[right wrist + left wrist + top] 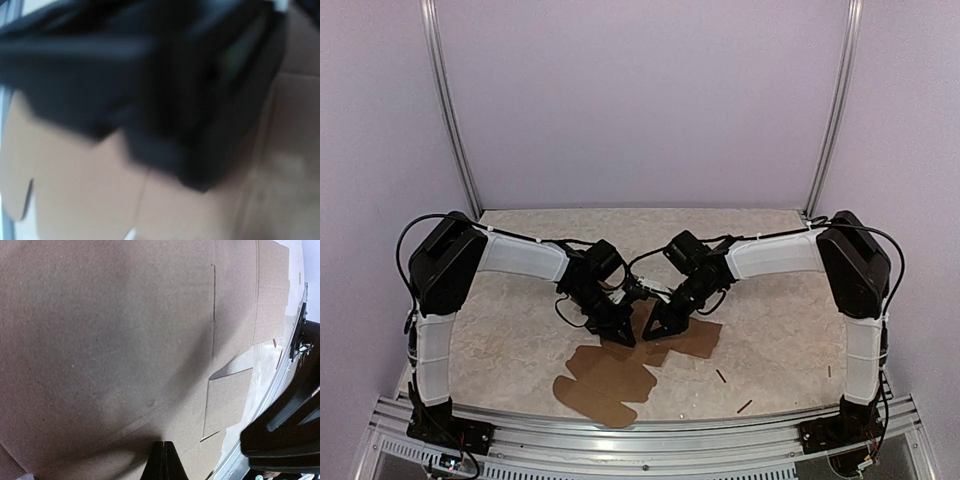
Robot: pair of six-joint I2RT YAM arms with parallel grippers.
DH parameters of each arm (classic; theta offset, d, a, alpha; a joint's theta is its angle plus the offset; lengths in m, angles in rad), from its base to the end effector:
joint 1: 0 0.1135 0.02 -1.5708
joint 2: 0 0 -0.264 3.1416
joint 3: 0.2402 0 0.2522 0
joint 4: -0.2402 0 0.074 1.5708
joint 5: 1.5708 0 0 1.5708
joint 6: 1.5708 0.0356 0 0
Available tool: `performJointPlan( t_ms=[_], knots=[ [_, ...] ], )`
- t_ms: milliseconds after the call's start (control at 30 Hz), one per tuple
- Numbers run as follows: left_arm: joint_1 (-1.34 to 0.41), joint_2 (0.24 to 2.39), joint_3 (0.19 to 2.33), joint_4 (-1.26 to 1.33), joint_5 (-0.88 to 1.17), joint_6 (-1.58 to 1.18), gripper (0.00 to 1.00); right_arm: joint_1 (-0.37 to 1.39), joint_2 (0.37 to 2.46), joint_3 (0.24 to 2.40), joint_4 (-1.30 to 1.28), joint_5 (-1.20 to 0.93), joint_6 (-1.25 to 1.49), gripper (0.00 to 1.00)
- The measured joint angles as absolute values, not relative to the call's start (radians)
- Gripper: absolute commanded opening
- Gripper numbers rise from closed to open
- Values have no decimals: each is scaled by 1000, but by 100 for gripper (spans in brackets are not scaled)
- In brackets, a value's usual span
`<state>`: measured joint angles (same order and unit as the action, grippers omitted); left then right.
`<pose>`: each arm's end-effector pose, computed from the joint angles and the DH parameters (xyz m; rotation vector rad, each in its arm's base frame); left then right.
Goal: Fold the paper box
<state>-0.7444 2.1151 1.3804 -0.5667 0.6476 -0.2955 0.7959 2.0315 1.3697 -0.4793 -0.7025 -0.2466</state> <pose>0.2840 -0.2908 0.1210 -0.7654 -2.7667 1.0283 0.2702 0.3088 0.1548 -1.5370 2.2417 1.1160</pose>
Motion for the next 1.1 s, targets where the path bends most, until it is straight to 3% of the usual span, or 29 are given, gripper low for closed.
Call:
performJointPlan(
  t_ms=[467, 733, 1100],
  knots=[
    [-733, 2120, 1384, -566, 669, -301, 0, 796, 2096, 1365, -452, -649, -219, 17],
    [-722, 2078, 1433, -592, 640, -302, 0, 796, 1915, 1292, -496, -593, -352, 42],
    [-681, 2048, 1463, -639, 607, -258, 0, 848, 1850, 1295, -582, -400, -696, 54]
  ],
)
